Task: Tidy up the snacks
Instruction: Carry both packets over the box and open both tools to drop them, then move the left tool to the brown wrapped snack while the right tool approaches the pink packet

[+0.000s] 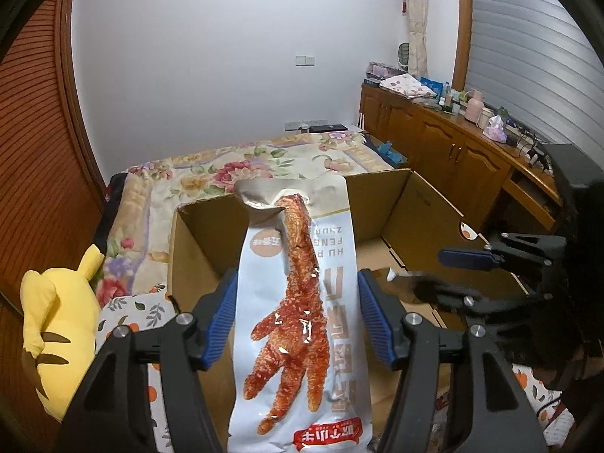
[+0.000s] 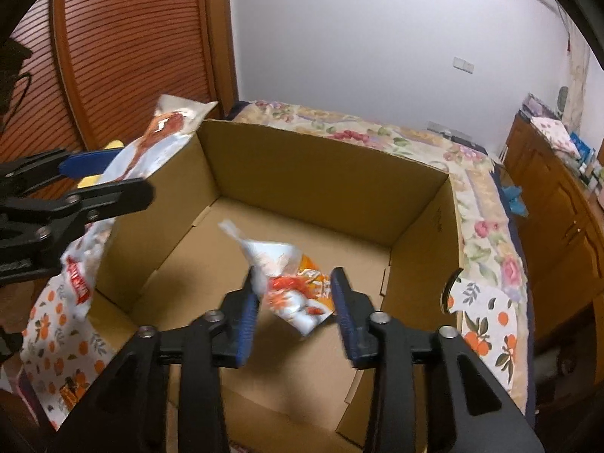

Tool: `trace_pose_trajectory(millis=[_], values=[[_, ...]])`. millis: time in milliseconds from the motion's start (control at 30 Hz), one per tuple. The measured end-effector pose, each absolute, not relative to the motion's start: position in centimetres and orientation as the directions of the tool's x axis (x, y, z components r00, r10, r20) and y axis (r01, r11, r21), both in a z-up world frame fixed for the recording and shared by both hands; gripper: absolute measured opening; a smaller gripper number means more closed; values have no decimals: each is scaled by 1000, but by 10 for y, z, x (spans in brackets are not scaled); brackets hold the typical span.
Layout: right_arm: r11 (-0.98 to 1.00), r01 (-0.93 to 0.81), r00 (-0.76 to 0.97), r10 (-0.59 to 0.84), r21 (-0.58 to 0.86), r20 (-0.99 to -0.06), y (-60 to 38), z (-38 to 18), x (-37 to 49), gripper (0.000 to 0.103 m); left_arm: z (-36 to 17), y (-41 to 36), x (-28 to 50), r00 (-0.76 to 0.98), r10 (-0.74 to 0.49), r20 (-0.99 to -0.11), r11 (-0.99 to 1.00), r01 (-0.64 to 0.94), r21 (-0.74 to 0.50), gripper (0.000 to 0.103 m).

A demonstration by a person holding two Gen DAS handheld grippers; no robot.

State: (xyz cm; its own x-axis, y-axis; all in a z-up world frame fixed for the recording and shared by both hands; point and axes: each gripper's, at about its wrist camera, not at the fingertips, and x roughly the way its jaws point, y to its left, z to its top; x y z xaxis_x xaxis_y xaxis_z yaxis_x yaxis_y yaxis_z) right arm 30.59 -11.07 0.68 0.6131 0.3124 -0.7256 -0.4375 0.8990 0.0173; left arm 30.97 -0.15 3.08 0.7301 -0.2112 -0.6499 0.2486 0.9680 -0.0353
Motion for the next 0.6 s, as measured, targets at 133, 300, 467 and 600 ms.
trace_pose_trajectory(millis=[133,300,467,600], values=[[888,-460,612,329,14,-719,-108,9,296,48,36,-3,308,746,-232,-625,964,262,-45,75],[876,-481,609,364,38,-705,-107,13,285,48,44,-5,305,754,-228,-616,963,267,-29,75],[865,-498,624,402,54,-670,-113,26,260,53,48,-1,284,756,-248,-606,956,293,-26,76],[855,-516,635,426,56,-645,-119,33,235,55,49,1,259,760,-267,-592,949,313,-26,76]])
